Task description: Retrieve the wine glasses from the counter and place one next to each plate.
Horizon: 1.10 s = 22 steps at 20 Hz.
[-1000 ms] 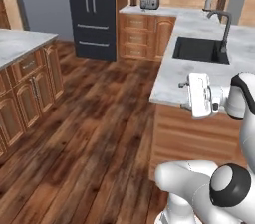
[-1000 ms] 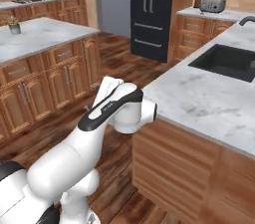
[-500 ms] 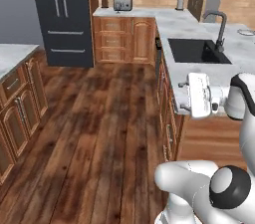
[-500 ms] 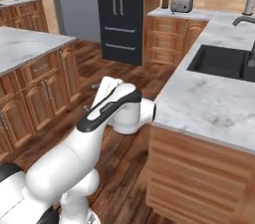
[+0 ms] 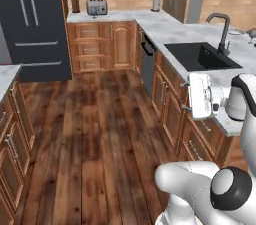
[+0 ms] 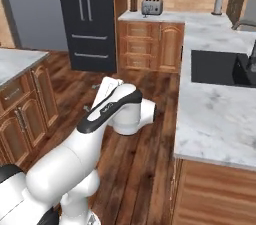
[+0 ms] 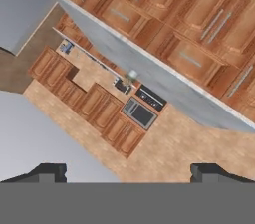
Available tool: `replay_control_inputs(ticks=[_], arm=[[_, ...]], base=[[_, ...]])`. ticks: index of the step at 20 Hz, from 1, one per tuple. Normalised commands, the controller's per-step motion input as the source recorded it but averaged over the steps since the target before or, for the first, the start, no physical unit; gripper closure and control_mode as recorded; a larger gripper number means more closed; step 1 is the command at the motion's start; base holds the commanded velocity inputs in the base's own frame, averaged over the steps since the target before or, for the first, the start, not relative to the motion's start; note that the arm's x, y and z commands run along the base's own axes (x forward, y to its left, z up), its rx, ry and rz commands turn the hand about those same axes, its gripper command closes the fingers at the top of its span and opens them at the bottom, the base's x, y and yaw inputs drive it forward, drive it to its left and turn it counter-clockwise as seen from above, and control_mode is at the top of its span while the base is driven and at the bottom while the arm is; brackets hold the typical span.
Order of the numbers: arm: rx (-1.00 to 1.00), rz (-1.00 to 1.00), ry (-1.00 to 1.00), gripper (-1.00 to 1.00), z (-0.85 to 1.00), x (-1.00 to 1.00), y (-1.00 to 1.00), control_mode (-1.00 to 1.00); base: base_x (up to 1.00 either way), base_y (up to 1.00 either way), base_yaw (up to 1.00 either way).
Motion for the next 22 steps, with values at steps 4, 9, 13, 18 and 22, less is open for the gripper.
replay_control_inputs(ticks=[4,9,13,18,22], arm=[[0.00,0.00,0.00,-1.00,0.00,0.00,0.00,1.00],[0.00,0.00,0.00,-1.00,0.00,0.00,0.00,1.00],[0.00,0.00,0.00,-1.00,0.00,0.00,0.00,1.00],[0.00,0.00,0.00,-1.00,0.00,0.00,0.00,1.00],[0.00,0.00,0.00,-1.00,0.00,0.00,0.00,1.00]], base=[[1.00,1.00,-0.41],[1.00,1.00,-0.39],[1.00,1.00,-0.36],[1.00,0.57,-0.15],[1.00,0.00,0.04]])
